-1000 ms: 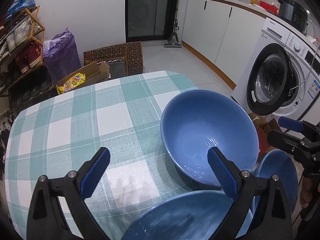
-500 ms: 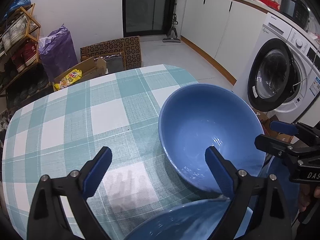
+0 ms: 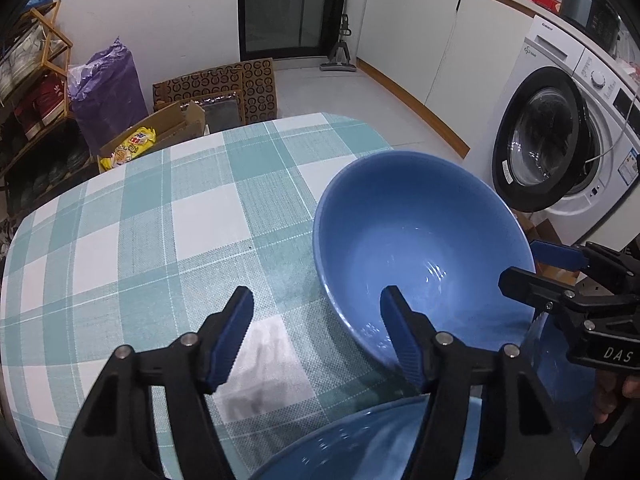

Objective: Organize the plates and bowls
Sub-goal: 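Close both grippers on the rim of the blue bowl, then lift the blue bowl with both grippers toward the other bowls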

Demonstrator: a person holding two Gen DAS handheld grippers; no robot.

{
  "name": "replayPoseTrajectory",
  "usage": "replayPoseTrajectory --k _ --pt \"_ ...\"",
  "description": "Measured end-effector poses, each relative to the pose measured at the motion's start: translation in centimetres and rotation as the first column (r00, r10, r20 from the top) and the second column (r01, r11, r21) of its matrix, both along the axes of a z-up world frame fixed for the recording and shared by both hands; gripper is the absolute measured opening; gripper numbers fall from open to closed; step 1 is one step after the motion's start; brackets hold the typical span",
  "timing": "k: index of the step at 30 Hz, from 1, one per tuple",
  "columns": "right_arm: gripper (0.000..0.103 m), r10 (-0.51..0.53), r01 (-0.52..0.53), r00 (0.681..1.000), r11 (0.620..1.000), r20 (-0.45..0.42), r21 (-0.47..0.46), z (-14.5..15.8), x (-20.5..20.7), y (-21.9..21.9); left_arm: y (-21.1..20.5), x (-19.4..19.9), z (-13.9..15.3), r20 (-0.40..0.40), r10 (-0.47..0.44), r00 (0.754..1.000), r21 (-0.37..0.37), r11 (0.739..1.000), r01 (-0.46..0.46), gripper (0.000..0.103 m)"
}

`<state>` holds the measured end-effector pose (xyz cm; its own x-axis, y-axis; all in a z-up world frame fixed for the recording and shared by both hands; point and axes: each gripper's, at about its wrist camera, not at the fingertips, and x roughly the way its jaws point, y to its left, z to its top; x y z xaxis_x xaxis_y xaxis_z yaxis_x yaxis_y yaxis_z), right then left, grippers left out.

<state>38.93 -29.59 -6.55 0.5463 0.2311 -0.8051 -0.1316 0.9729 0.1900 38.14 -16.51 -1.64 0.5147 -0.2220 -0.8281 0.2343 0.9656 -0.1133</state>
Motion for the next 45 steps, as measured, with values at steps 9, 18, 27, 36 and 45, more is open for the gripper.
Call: replayPoseTrajectory --k 9,18,27,36,45 --pt "0.058 0.012 -0.012 1.000 1.000 0.006 -0.011 -0.2 -0.4 0.3 -0.7 -0.4 0.2 0.007 -0.045 0.999 -0.011 0.999 0.046 0.038" --pt "0.043 0.010 -0.010 1.000 0.999 0.011 -0.038 -0.2 -0.6 0.3 -1.1 -0.7 0.4 0.010 -0.065 0.998 -0.005 0.998 0.065 0.021" --pt "0.033 0.005 -0.004 1.000 0.998 0.018 -0.063 -0.4 -0.8 0.2 -1.3 -0.8 0.4 0.022 -0.064 0.998 0.008 0.998 0.064 0.020" --pt "0.033 0.004 -0.001 1.000 0.997 0.027 -0.078 -0.5 -1.2 0.4 -1.3 -0.8 0.6 0.031 -0.059 0.998 0.008 0.998 0.059 0.019" --pt "0.033 0.007 -0.002 0.999 0.996 0.049 -0.090 0.3 -1.8 0.5 -1.1 -1.1 1.2 0.045 -0.053 0.998 0.004 0.999 0.053 0.019"
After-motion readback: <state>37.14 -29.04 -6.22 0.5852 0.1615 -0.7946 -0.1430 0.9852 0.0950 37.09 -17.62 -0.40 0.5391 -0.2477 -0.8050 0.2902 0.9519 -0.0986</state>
